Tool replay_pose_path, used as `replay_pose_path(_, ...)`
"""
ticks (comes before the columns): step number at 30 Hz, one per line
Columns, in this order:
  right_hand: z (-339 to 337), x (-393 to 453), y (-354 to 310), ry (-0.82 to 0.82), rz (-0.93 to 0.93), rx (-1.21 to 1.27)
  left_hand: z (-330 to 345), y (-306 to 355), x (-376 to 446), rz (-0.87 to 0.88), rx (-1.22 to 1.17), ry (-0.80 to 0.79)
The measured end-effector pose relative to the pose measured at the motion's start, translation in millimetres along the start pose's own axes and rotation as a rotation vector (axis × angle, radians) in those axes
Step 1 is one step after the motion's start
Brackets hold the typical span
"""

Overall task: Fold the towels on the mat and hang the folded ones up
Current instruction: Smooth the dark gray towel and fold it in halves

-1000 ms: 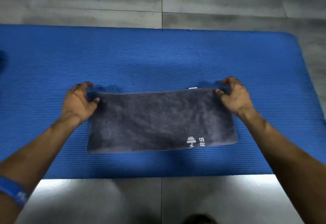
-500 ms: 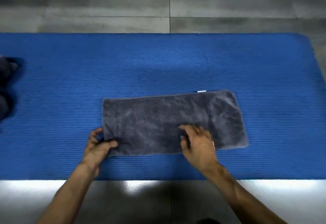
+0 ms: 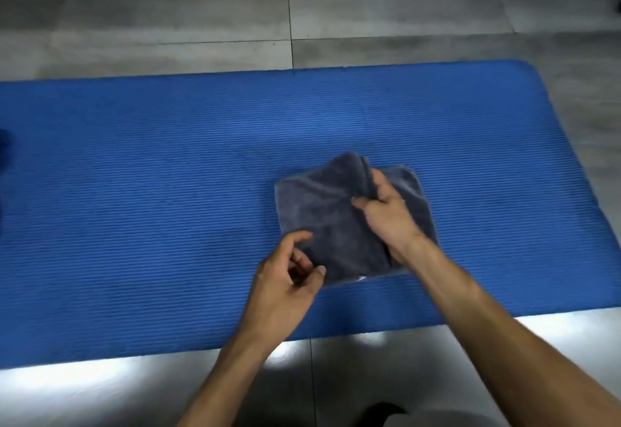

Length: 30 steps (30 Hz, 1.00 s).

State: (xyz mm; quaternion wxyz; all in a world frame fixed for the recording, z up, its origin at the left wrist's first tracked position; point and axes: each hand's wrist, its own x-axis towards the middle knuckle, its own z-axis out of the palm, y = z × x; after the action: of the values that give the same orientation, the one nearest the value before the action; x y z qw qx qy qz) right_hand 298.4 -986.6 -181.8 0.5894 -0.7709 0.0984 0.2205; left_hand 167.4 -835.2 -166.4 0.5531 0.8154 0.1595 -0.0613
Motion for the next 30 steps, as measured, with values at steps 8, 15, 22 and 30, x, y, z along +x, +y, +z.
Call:
replay_pose_path(8,-103,24,38,0.143,0.074,-0.289,-4,-32,-4,-0.023,0.096,-0.007)
replay_pose_path(15,-40,-27,63,0.235,-0.518,-1.026,7,-54,-12,-0.065,0.207,0.009)
replay_pose_path(22,6,-52,120,-0.178,-0.598,-1.368,8,-70,-19,-0.071,0.227,-0.001)
replay_pose_path(30,1,-40,116,-0.018,-0.534,-1.384,2,-72,-18,0.081,0.345,0.035)
